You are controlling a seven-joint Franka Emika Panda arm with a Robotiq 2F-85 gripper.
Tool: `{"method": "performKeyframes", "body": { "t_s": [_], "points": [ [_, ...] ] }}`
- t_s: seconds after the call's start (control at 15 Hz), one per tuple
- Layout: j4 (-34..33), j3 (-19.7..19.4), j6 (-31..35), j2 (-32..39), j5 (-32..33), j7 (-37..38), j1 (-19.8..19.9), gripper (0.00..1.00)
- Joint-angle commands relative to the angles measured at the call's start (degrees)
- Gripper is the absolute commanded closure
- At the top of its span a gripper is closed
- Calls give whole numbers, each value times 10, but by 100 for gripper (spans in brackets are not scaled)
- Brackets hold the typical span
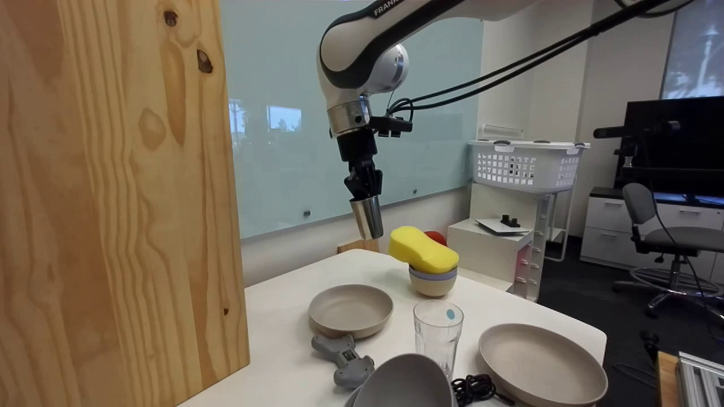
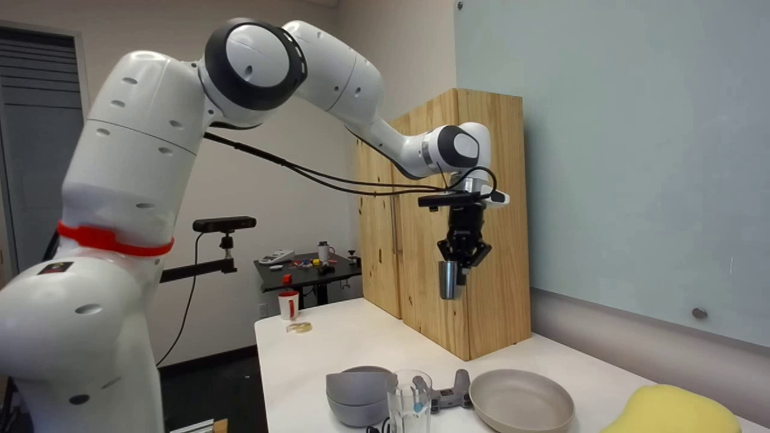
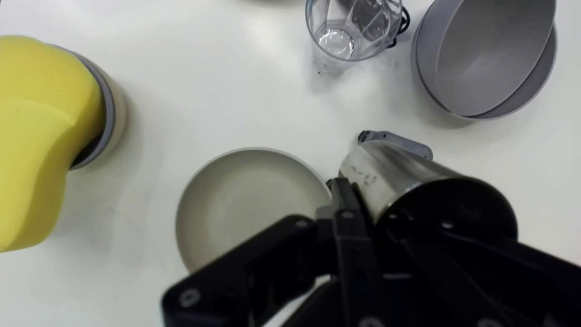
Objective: Put the silver cup in the glass cup
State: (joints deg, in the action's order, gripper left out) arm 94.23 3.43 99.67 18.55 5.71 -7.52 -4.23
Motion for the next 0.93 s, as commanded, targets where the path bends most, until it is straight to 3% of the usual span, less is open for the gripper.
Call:
{"method": "performKeyframes", "body": {
  "t_s": [0.0,0.6,0.87],
  "points": [
    [110,3,10,-67,0,17,-3,99],
    [294,6,37,-187,-7,20,-1,99],
    [358,6,87,-234,-13,1,1,99]
  ]
}}
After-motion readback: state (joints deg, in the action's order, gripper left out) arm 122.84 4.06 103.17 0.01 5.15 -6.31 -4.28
